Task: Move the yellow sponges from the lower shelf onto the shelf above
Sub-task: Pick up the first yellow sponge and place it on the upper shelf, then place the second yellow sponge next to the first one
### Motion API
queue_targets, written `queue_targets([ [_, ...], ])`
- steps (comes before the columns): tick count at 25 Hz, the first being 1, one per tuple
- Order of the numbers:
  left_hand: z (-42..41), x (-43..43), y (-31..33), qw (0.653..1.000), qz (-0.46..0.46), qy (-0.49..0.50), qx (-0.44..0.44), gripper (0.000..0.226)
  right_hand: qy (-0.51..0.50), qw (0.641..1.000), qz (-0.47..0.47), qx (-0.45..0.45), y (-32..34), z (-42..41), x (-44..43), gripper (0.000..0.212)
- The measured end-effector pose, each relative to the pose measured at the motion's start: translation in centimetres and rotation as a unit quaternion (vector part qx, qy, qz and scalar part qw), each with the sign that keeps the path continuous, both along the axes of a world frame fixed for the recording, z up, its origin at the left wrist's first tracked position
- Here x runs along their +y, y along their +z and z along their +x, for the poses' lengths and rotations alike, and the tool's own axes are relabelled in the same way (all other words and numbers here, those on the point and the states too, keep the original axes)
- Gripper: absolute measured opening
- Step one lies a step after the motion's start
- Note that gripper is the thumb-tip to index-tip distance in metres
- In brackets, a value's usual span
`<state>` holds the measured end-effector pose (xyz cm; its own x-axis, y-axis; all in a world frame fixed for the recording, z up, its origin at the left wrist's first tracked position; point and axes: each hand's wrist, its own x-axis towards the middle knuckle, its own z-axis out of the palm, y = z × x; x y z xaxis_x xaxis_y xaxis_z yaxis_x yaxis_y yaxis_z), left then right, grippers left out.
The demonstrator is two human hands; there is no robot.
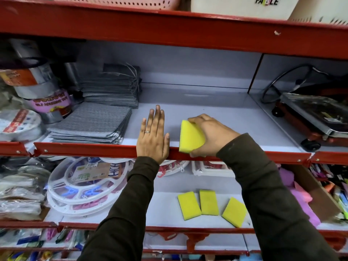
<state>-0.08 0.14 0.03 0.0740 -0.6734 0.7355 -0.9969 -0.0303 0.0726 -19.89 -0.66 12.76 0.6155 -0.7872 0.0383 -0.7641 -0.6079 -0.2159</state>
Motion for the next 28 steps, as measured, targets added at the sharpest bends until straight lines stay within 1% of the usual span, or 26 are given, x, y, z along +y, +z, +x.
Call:
queue_targets([
  [3, 0.0, -0.1, -0.1, 1.000, -0.005, -0.002, 0.002, 0.068, -0.025, 0.998, -0.017, 0.046, -0.8, 1.7, -4.0, 0.104],
  [8, 0.2, -0.2, 0.0, 1.000, -0.009, 0.001, 0.000, 0.071, 0.007, 0.991, 0.045, 0.126, -3.8, 5.4, -7.5, 0.096],
  [11, 0.1, -0.3, 0.0, 1.000, -0.010, 0.004, -0.006, 0.071, 0.025, 0.988, 0.062, 0.137, -3.8, 5.9, -7.9, 0.097],
  [13, 0.1, -0.4, -0.1, 1.000, -0.007, 0.005, -0.006, 0.071, 0.023, 0.992, 0.061, 0.105, -3.2, 5.2, -7.4, 0.098],
  [15, 0.1, -0.4, -0.3, 1.000, -0.007, 0.009, -0.009, 0.070, 0.013, 0.998, 0.046, 0.033, -2.3, 3.8, -6.1, 0.095],
  [18, 0.1, -0.4, -0.4, 1.000, -0.018, 0.008, -0.013, 0.069, 0.024, 0.997, 0.043, -0.064, -1.2, 1.0, -2.5, 0.072],
  [20, 0.1, -0.4, -0.4, 0.999, -0.028, 0.005, -0.015, 0.069, 0.048, 0.992, 0.077, -0.082, -1.9, -0.7, 0.5, 0.059],
  [22, 0.1, -0.4, -0.6, 0.999, -0.034, 0.006, -0.017, 0.069, 0.060, 0.989, 0.123, -0.059, -4.5, -1.6, 2.5, 0.057],
  [23, 0.1, -0.5, -0.6, 0.999, -0.036, 0.007, -0.019, 0.069, 0.059, 0.987, 0.147, -0.030, -6.4, -1.6, 2.8, 0.060],
  [26, 0.1, -0.5, -0.7, 0.999, -0.031, 0.013, -0.025, 0.070, 0.017, 0.971, 0.220, 0.093, -14.0, -1.0, 1.0, 0.081],
  [28, 0.2, -0.7, -0.6, 0.999, -0.027, 0.016, -0.026, 0.072, -0.003, 0.958, 0.238, 0.160, -19.5, -0.5, -0.7, 0.099],
])
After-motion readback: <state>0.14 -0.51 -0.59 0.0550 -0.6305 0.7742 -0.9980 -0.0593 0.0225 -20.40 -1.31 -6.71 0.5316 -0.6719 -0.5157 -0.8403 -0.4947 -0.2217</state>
